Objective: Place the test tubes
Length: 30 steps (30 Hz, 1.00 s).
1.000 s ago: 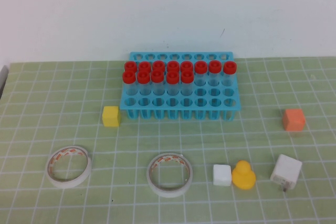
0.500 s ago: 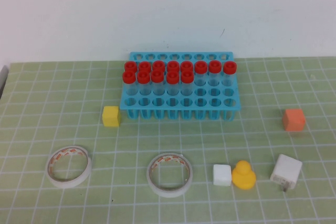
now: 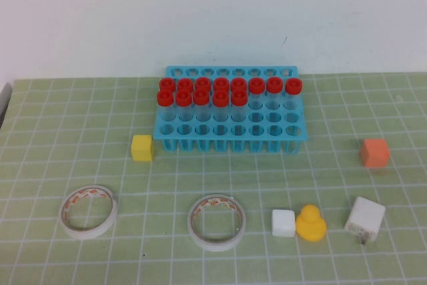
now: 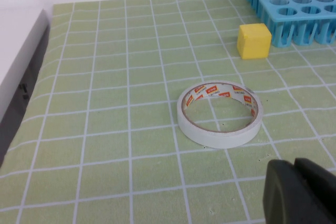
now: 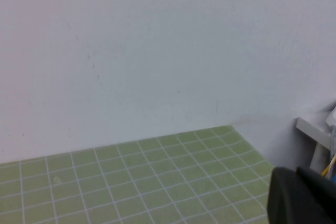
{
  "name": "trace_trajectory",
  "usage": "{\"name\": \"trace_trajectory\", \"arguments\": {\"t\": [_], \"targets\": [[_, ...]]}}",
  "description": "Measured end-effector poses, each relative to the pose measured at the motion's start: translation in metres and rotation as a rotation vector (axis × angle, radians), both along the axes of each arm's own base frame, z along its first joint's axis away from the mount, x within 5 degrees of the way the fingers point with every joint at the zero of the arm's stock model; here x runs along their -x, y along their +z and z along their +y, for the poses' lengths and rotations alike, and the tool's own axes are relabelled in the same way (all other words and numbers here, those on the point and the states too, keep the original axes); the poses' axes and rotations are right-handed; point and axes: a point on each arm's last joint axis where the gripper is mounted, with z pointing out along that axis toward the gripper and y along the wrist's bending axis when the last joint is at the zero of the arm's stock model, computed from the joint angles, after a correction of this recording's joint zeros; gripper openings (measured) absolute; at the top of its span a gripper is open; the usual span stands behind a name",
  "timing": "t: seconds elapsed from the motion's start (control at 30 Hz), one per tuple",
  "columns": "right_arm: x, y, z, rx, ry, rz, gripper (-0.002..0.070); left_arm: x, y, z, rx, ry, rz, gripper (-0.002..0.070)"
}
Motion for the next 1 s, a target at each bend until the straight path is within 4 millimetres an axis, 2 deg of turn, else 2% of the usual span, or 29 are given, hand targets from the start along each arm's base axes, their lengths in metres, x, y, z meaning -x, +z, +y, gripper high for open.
{"name": "trace_trajectory", "arguments": {"t": [0.27,0.47,0.63,0.8,0.93,1.0], "targets": [[0.015,0.003,0.008,0.035,0.045,-0.057,-0.0001,0.0,0.0,0.0,0.0,0.0,0.0,0.0],[0.024,0.003,0.019,0.206,0.149,-0.03,-0.0001,0.0,0.0,0.0,0.0,0.0,0.0,-0.0001],[0.025,-0.002,0.021,0.259,0.183,-0.028,-0.0001,0.0,0.0,0.0,0.0,0.0,0.0,0.0],[0.024,-0.029,0.025,0.253,0.269,-0.071,-0.0001,0.0,0.0,0.0,0.0,0.0,0.0,0.0],[0.019,-0.066,0.026,0.208,0.294,-0.067,-0.0001,0.0,0.0,0.0,0.0,0.0,0.0,0.0],[0.013,-0.091,0.025,0.157,0.302,-0.008,-0.0001,0.0,0.0,0.0,0.0,0.0,0.0,0.0]]}}
